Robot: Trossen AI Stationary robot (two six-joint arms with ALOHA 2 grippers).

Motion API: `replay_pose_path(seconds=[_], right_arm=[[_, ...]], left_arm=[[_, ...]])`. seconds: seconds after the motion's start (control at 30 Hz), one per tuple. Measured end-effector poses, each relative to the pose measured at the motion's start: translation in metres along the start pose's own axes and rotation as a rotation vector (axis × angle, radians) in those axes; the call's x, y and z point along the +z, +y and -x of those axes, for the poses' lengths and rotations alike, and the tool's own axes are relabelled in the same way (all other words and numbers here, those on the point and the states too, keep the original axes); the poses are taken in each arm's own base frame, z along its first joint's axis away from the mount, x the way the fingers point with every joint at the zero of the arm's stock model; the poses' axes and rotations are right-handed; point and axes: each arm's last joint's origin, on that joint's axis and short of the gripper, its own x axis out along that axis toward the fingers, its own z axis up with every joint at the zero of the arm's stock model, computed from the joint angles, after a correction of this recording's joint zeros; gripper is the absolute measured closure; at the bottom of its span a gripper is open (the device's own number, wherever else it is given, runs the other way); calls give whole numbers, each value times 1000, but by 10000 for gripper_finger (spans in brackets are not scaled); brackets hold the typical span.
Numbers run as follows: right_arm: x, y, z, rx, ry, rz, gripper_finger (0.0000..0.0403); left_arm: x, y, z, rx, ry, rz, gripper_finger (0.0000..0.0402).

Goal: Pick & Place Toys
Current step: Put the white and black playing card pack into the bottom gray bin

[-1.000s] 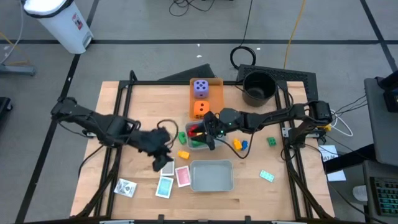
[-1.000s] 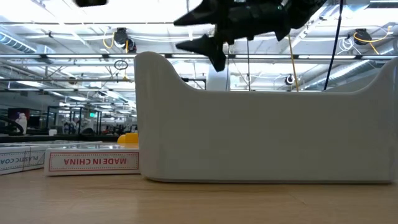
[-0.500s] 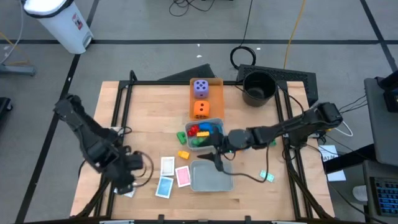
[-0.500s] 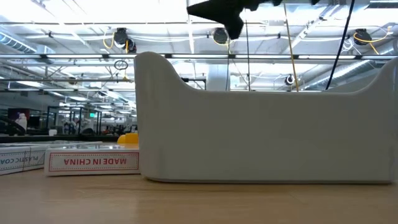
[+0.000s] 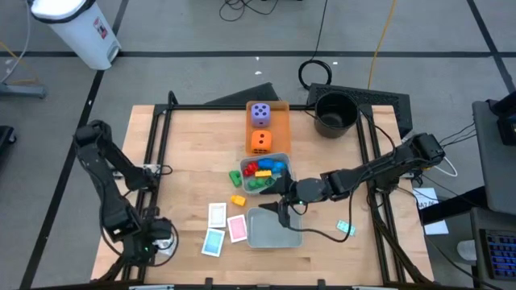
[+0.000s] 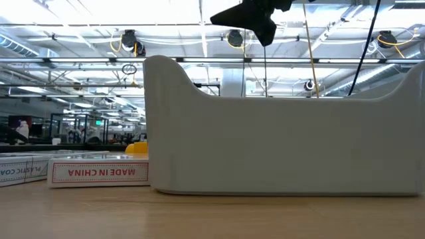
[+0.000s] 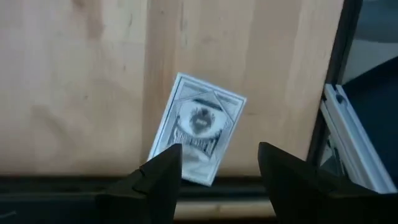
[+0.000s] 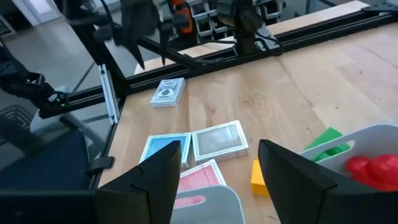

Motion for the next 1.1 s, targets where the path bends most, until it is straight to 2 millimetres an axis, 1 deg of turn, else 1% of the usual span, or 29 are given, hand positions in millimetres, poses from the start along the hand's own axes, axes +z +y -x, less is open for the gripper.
replay_pose_path(seconds=[0.17, 0.27, 0.43, 0.53, 0.67, 0.77, 0.87, 1.0, 1.1], right_arm=[[0, 0, 0, 0, 1, -11, 193], [0, -1, 0, -3, 2, -17, 193], [0, -3, -1, -13, 10, -9, 193], [-1, -6, -1, -26, 29, -10, 193], [-3, -6, -1, -34, 44, -13, 193], [-4, -7, -1, -37, 52, -12, 193], [-4, -7, -1, -39, 56, -11, 193], [-5, -7, -1, -42, 64, -9, 193], [-5, -7, -1, -44, 68, -8, 193]], left_arm=[[-5, 8, -22, -5, 6, -20, 188], [-6, 13, -29, 7, 16, -17, 188], [-7, 13, -32, -27, 40, -100, 187], [-8, 13, -32, -34, 58, -142, 178], [-8, 13, -32, -38, 68, -165, 146], [-8, 12, -32, -44, 60, -167, 112], [-6, 7, -33, -88, 36, -186, 77], [-3, 0, -41, -116, 24, -199, 38], [-3, -1, -50, -77, 49, -197, 17]])
